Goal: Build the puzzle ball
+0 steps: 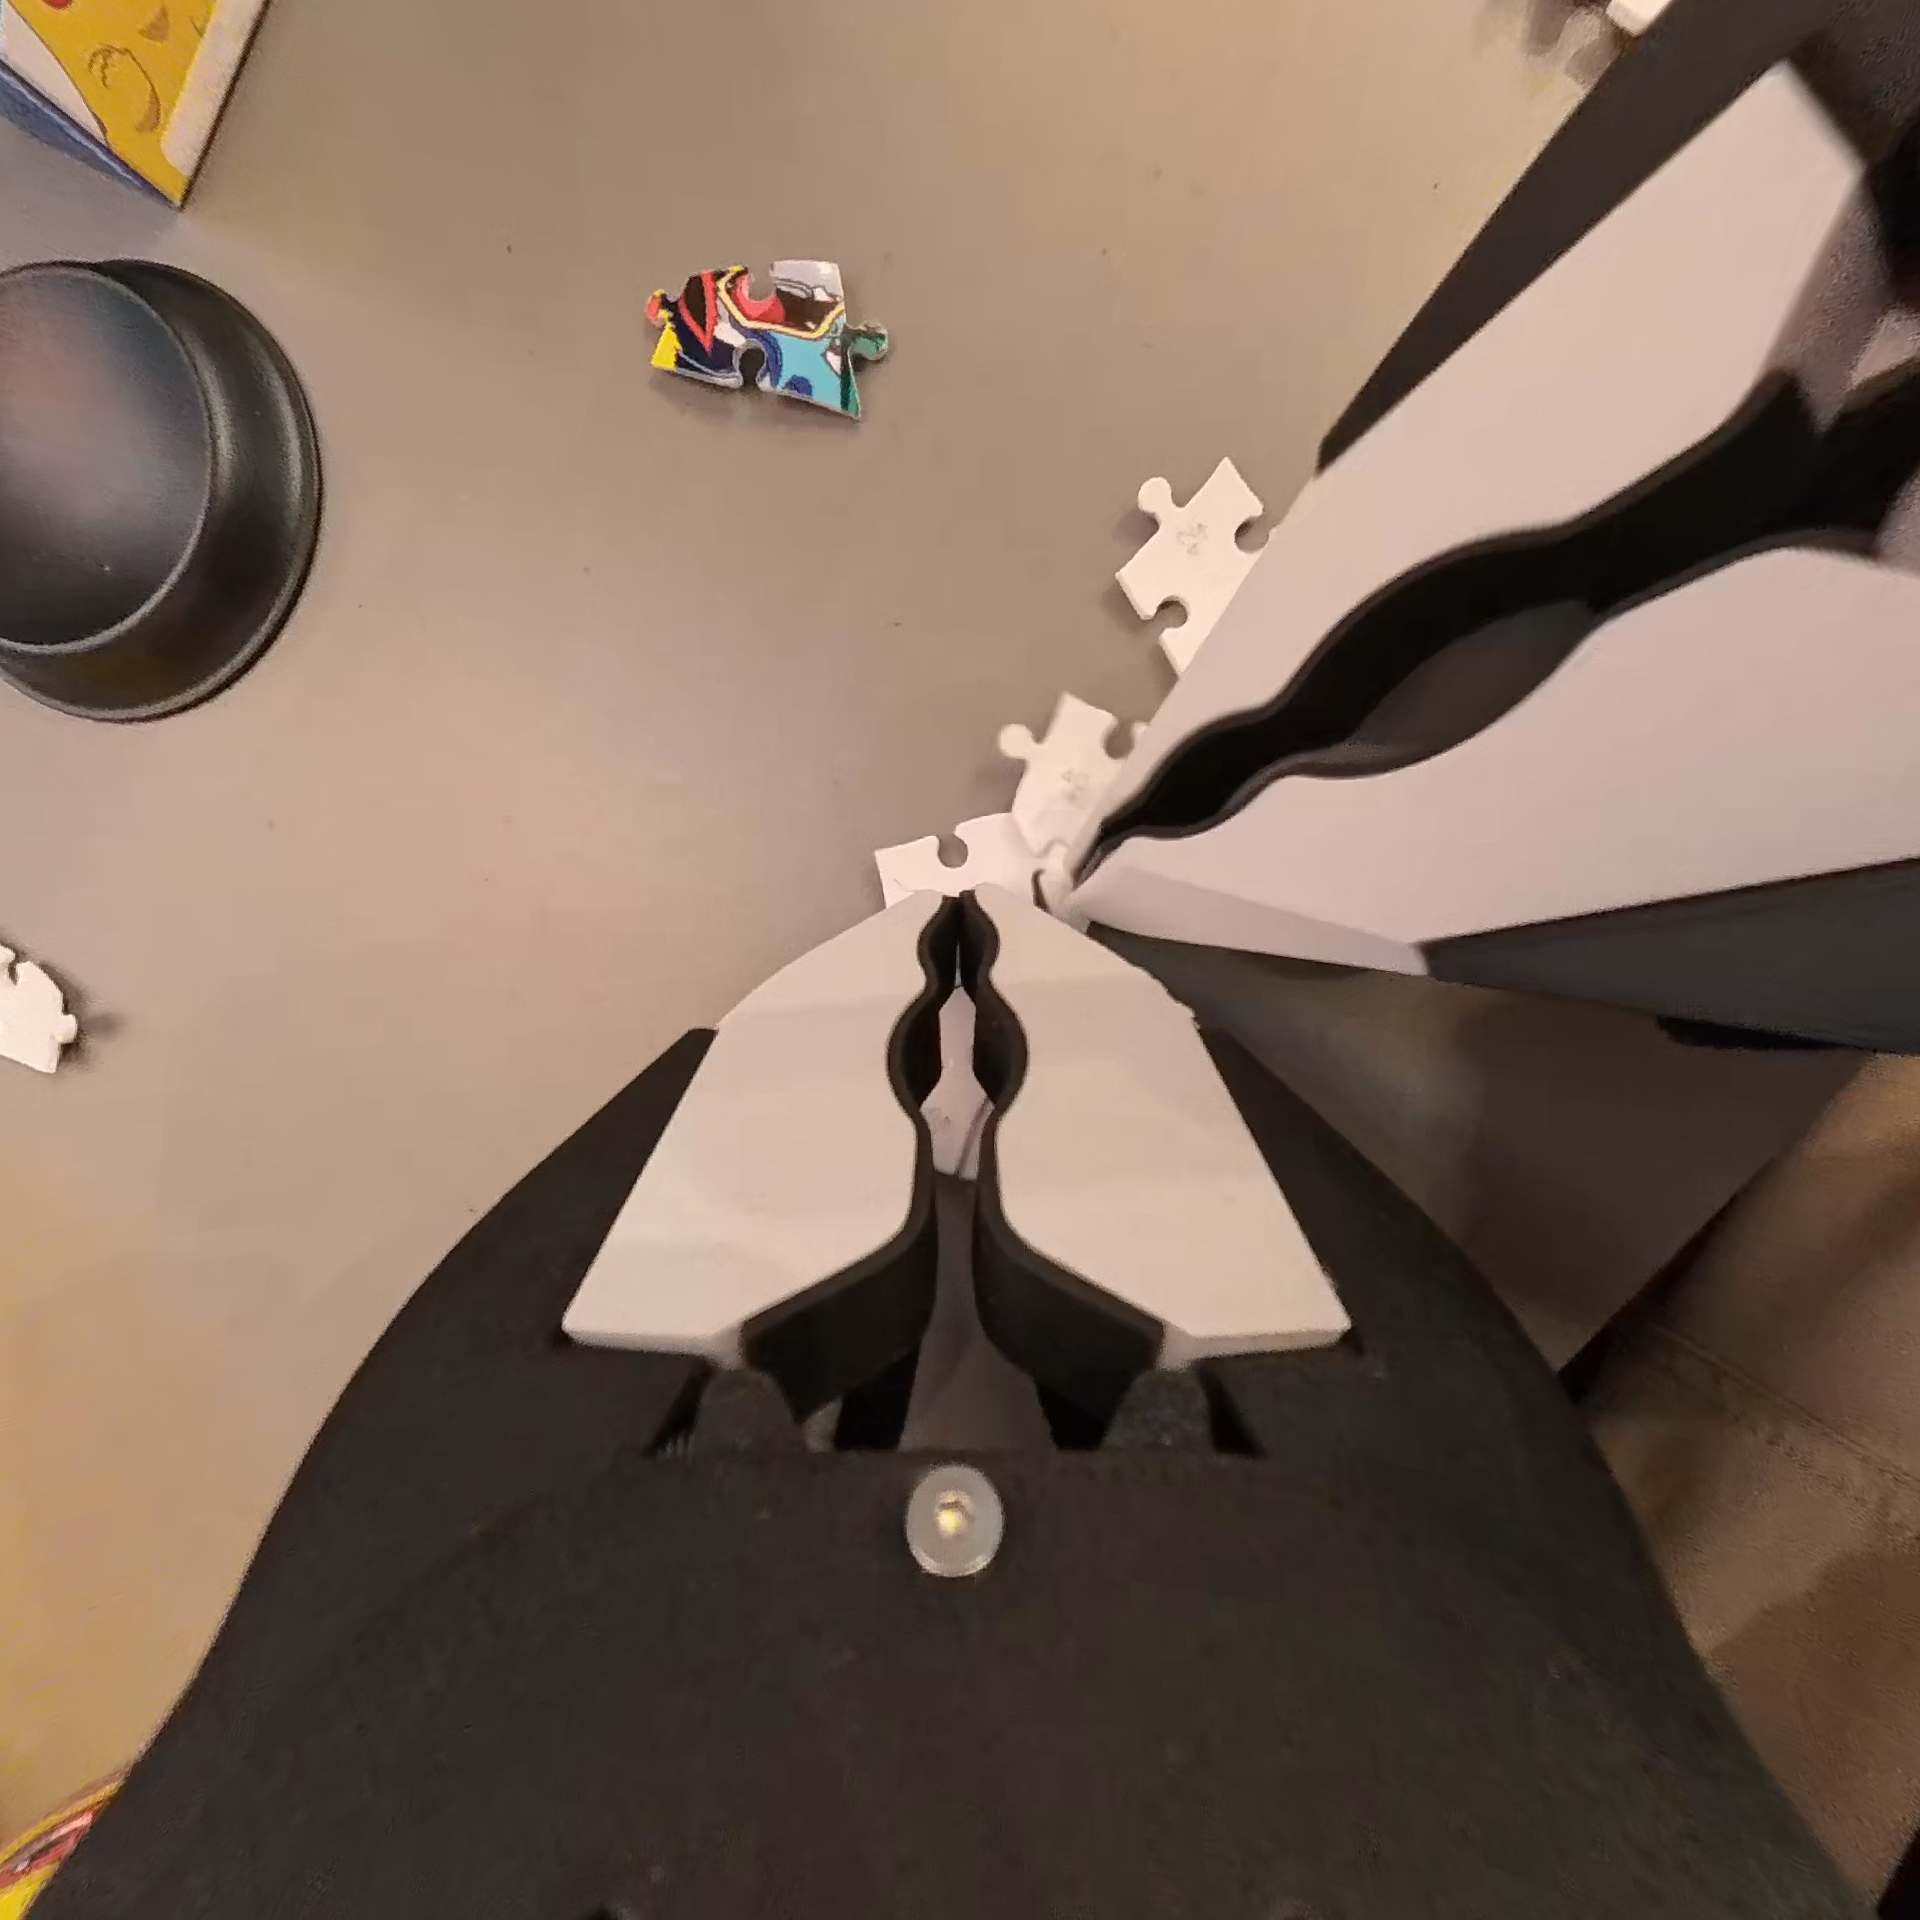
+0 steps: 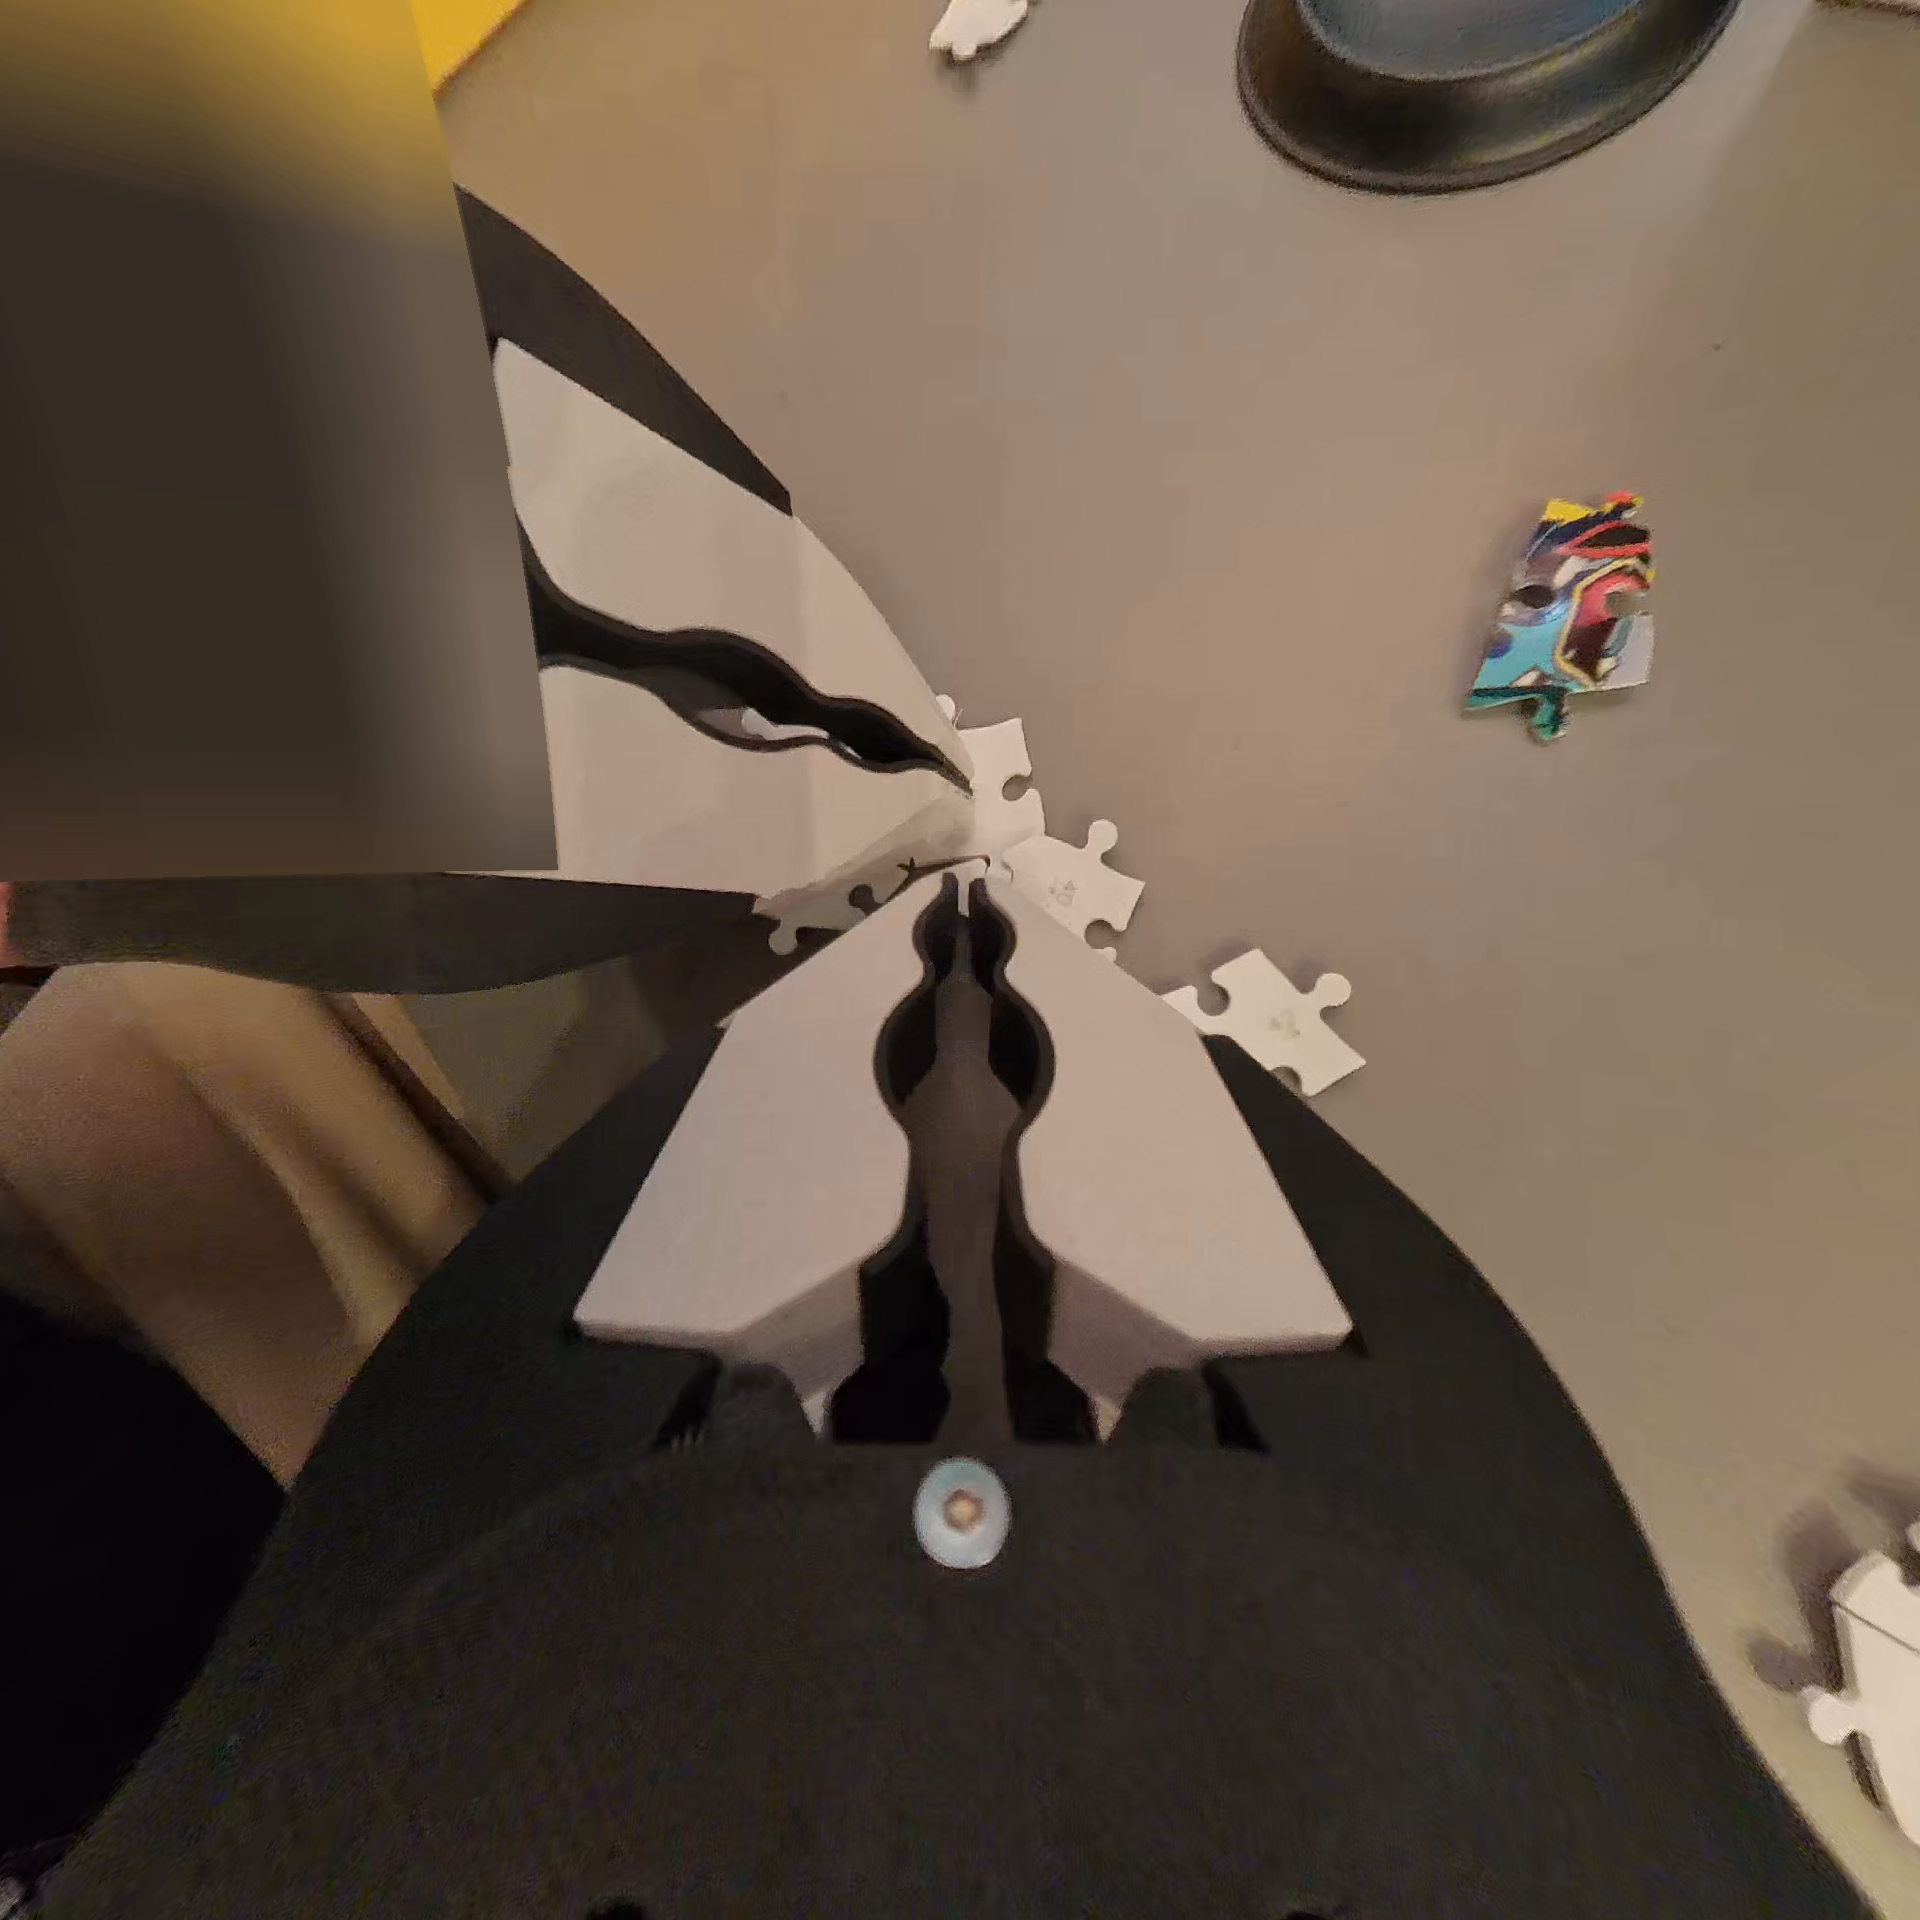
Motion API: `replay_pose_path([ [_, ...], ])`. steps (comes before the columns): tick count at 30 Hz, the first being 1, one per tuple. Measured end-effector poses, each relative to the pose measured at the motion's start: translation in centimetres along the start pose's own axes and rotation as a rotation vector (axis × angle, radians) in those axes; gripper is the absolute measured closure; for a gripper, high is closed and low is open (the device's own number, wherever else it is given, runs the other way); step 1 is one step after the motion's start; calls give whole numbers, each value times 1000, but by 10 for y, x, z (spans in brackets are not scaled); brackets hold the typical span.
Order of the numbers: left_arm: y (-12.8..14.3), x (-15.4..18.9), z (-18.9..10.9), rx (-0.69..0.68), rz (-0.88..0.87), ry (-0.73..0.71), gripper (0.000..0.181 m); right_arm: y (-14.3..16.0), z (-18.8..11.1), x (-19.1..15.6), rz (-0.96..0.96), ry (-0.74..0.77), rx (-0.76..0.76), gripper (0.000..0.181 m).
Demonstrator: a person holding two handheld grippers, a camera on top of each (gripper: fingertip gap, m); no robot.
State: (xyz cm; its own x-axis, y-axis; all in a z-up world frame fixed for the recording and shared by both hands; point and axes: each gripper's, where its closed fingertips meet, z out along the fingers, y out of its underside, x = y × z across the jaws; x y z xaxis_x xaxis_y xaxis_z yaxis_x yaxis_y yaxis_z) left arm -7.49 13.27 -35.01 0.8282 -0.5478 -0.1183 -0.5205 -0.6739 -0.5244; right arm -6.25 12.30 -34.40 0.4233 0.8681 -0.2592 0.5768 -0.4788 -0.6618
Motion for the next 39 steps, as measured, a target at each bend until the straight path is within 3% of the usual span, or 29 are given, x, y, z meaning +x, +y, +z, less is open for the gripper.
replay_pose_path([
  [15,0,-3,-1,7,-20,9,181,-4,6,-2,132,-66,19,181],
  [19,-5,-17,-6,37,-47,-40,181,-4,6,-2,154,-77,25,181],
  [39,2,-5,-1,-7,-38,-1,181,-8,8,-1,276,-95,58,181],
])
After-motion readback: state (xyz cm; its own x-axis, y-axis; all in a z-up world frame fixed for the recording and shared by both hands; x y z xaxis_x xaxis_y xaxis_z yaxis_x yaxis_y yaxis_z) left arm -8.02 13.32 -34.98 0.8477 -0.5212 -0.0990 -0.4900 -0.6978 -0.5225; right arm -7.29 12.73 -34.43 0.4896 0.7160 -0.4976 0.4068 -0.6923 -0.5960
